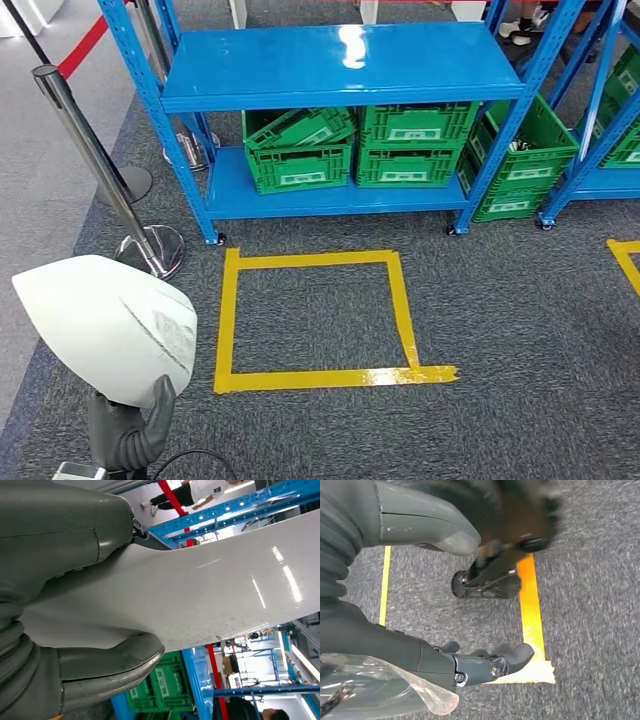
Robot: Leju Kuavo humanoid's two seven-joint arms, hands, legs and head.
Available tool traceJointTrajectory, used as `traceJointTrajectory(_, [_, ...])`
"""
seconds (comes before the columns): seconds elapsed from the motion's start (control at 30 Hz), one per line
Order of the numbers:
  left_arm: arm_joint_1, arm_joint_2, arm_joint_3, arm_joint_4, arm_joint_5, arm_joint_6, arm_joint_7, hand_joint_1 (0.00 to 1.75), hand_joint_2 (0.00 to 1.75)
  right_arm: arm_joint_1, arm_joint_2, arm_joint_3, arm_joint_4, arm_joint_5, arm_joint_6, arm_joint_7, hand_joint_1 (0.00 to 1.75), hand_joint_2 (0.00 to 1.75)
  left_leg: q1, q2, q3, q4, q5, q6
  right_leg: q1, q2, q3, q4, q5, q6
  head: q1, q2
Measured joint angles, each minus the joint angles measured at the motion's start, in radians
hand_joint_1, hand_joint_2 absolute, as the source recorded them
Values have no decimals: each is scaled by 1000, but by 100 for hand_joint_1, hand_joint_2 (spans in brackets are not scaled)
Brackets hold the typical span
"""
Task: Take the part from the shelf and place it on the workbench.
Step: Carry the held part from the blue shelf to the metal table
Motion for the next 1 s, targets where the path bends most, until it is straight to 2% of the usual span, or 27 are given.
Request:
traceJointTrajectory(0.03, [0,0,0,0,-1,1,0,175,175,-3,0,-2,-1,3,1,-1,0,175,-1,0,-9,7,7,-5,0,2,38,-60,-6,-4,-1,0])
traceJointTrajectory(0.07, [-1,0,0,-1,-3,2,-1,175,175,-6,0,-4,-2,5,2,-3,0,175,-2,0,-14,12,15,-10,2,3,59,-100,-18,-10,-2,0])
traceJointTrajectory(0.1, [-2,0,0,-2,-5,3,-1,175,175,-7,0,-6,-3,7,2,-4,0,175,-3,0,-18,12,25,-15,5,4,64,-118,-23,-19,-3,0])
traceJointTrajectory(0.17, [-2,2,0,-2,-9,6,-1,175,175,-5,1,-9,-3,13,3,-7,0,175,-1,-5,-25,14,32,-24,5,-2,43,-116,-9,-40,-4,0])
traceJointTrajectory(0.2, [-1,2,0,-2,-11,7,-1,175,175,-5,2,-11,-3,17,3,-9,0,175,1,-8,-31,27,8,-30,4,-8,31,-116,2,-50,-7,0])
traceJointTrajectory(0.23, [0,3,0,-2,-12,9,-1,175,175,-4,2,-13,-3,20,4,-10,0,175,3,-11,-38,56,-36,-37,2,-15,17,-116,15,-59,-10,0])
traceJointTrajectory(0.3, [0,4,-1,-2,-14,11,-1,175,175,-5,3,-17,-3,23,4,-11,0,175,7,-12,-52,166,-156,-48,3,-29,-14,-115,41,-67,-17,0])
traceJointTrajectory(0.33, [0,4,-1,-2,-14,12,-1,175,175,-5,3,-19,-3,24,4,-11,0,175,9,-12,-53,228,-193,-53,3,-37,-29,-114,54,-68,-18,0])
traceJointTrajectory(0.37, [0,4,-1,-2,-14,12,-1,175,175,-5,3,-21,-3,24,4,-11,0,175,11,-12,-48,276,-201,-56,4,-46,-46,-111,67,-67,-18,0])
traceJointTrajectory(0.4, [0,4,-1,-2,-14,12,-1,175,175,-5,3,-22,-3,24,4,-11,0,175,12,-11,-32,297,-182,-57,4,-56,-63,-107,79,-66,-18,0])
traceJointTrajectory(0.43, [0,5,-1,-2,-15,12,-2,175,175,-5,3,-22,-3,24,4,-11,0,175,14,-9,-2,284,-148,-58,4,-66,-81,-101,91,-65,-18,0])
traceJointTrajectory(0.47, [0,5,-1,-2,-15,13,-2,175,175,-6,3,-22,-3,25,4,-11,0,175,14,-1,44,237,-117,-56,4,-75,-99,-96,101,-62,-18,0])
traceJointTrajectory(0.5, [-1,5,-1,-2,-16,13,-2,175,175,-6,3,-22,-3,26,4,-12,0,175,13,16,105,160,-107,-53,5,-83,-111,-92,110,-58,-19,0])
traceJointTrajectory(0.53, [-4,5,-2,-3,-17,14,-2,175,175,-6,4,-23,-3,27,4,-12,0,175,11,33,168,71,-115,-48,5,-91,-119,-90,118,-53,-18,0])
traceJointTrajectory(0.57, [-7,5,-3,-3,-19,15,-2,175,175,-6,5,-23,-3,30,4,-13,0,175,8,46,216,-3,-132,-42,6,-99,-123,-89,128,-47,-18,0])
traceJointTrajectory(0.6, [-10,5,-5,-3,-21,18,-2,175,175,-6,6,-24,-3,33,4,-14,0,175,4,51,242,-51,-148,-36,5,-109,-126,-91,137,-40,-18,0])
traceJointTrajectory(0.63, [-11,6,-8,-3,-24,21,-3,175,175,-7,6,-25,-3,37,4,-14,0,175,2,45,244,-72,-152,-29,4,-120,-127,-94,147,-33,-18,0])
traceJointTrajectory(0.67, [-9,7,-11,-3,-27,25,-3,175,175,-9,6,-26,-3,42,4,-15,0,175,2,38,234,-74,-145,-22,2,-118,-130,-96,152,-25,-18,0])
traceJointTrajectory(0.7, [-6,8,-14,-3,-29,31,-3,175,175,-10,6,-29,-3,47,4,-16,0,175,2,30,223,-74,-134,-14,0,-101,-136,-89,142,-19,-17,0])
traceJointTrajectory(0.73, [-5,10,-19,-3,-31,36,-3,175,175,-9,6,-31,-3,52,5,-17,0,175,3,23,211,-76,-121,-6,-1,-74,-146,-63,115,-14,-15,0])
traceJointTrajectory(0.8, [-7,14,-28,-2,-30,49,-3,175,175,-6,6,-38,-3,65,5,-20,0,175,1,6,185,-75,-98,6,0,-19,-183,53,24,-11,-13,0])
traceJointTrajectory(0.83, [-8,17,-33,-2,-28,56,-3,175,175,-4,6,-43,-3,72,6,-21,0,175,-2,-3,171,-73,-87,9,3,-8,-198,119,-15,-13,-12,0])
traceJointTrajectory(0.87, [-9,20,-38,-2,-26,62,-3,175,175,-3,6,-48,-3,79,6,-23,0,175,-6,-14,156,-70,-77,10,6,-4,-202,163,-38,-16,-12,0])
traceJointTrajectory(0.9, [-8,24,-43,-3,-24,67,-3,175,175,-3,6,-52,-3,86,6,-25,0,175,-9,-25,142,-65,-68,11,9,-2,-187,170,-42,-20,-12,0])
traceJointTrajectory(0.93, [-8,27,-48,-3,-23,72,-3,175,175,-3,6,-56,-3,92,6,-26,0,175,-11,-37,129,-59,-62,11,11,2,-151,133,-28,-25,-12,0])
traceJointTrajectory(0.97, [-8,30,-51,-3,-22,75,-3,175,175,-4,6,-59,-3,97,6,-27,0,175,-12,-50,118,-51,-56,10,13,12,-98,65,-4,-32,-12,0])
traceJointTrajectory(1.0, [-8,32,-53,-3,-21,78,-3,175,175,-5,6,-63,-3,101,6,-28,0,175,-13,-61,107,-44,-52,9,14,37,-46,-13,11,-40,-12,0])
